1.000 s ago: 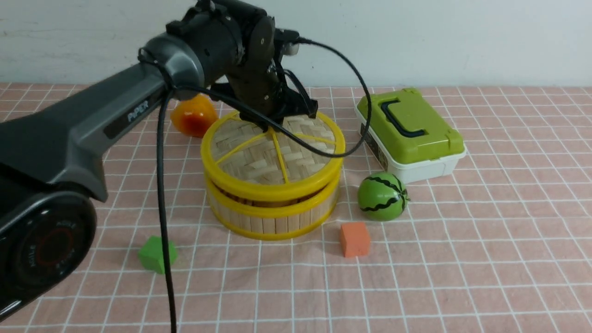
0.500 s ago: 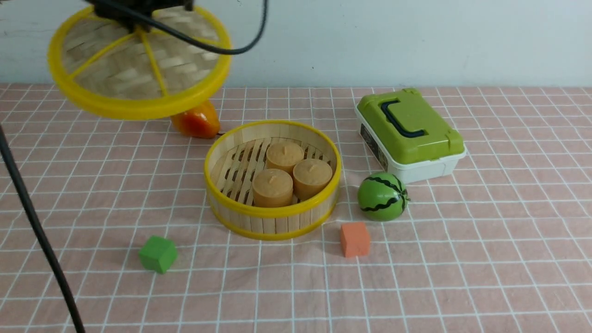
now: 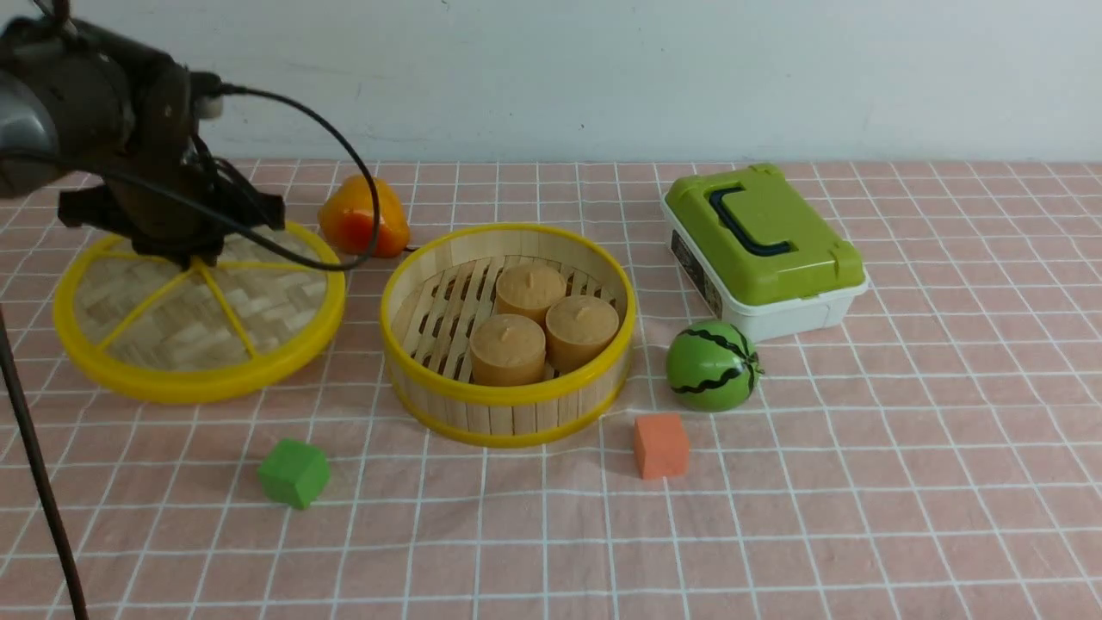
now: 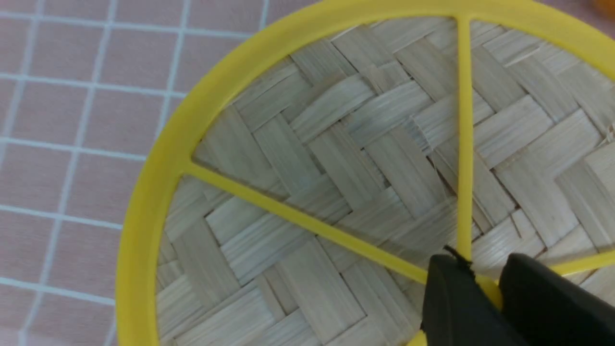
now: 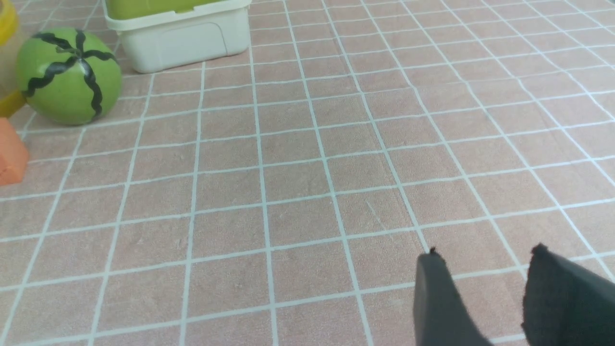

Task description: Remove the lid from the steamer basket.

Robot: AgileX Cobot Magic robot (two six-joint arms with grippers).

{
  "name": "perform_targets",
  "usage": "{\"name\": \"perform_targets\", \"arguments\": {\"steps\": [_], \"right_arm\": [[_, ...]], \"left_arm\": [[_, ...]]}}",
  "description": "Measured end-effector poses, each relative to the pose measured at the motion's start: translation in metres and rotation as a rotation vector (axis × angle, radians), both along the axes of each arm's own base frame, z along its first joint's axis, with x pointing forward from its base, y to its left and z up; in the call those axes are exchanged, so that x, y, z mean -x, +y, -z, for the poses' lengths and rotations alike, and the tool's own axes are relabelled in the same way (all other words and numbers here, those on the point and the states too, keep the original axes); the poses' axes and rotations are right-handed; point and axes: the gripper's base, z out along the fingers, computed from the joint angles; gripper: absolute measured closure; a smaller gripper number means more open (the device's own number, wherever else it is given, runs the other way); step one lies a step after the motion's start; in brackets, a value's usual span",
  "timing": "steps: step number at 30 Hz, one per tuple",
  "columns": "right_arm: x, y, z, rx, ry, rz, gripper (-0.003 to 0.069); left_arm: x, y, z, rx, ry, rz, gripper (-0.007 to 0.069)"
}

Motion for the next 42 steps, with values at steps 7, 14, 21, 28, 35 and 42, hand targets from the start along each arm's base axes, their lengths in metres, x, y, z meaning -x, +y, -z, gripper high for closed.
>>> {"name": "perform_targets", "arguments": {"steps": [7, 14, 21, 28, 35, 42], "right_arm": [[0.000, 0.000, 0.000, 0.000, 0.000, 0.000, 0.0418], [0.000, 0.000, 0.000, 0.000, 0.000, 0.000, 0.0418], [0.000, 0.000, 0.000, 0.000, 0.000, 0.000, 0.0418], [0.000, 0.000, 0.000, 0.000, 0.000, 0.000, 0.0418], [0.000, 0.000, 0.000, 0.000, 0.000, 0.000, 0.0418], [0.000, 0.000, 0.000, 0.000, 0.000, 0.000, 0.0418]], "left_arm": [[-0.011, -0.002, 0.032, 0.026, 0.014, -0.020, 0.0522], [-0.012, -0.004, 0.031, 0.059, -0.008, -0.028, 0.0363], [0.006, -0.002, -0.027, 0.054, -0.099, -0.013, 0.0317], [0.098, 0.002, -0.189, 0.054, -0.474, 0.073, 0.0634], [0.203, 0.009, -0.253, 0.032, -0.678, 0.125, 0.0637], [0.294, 0.008, -0.216, 0.155, -0.764, 0.152, 0.0637]]}}
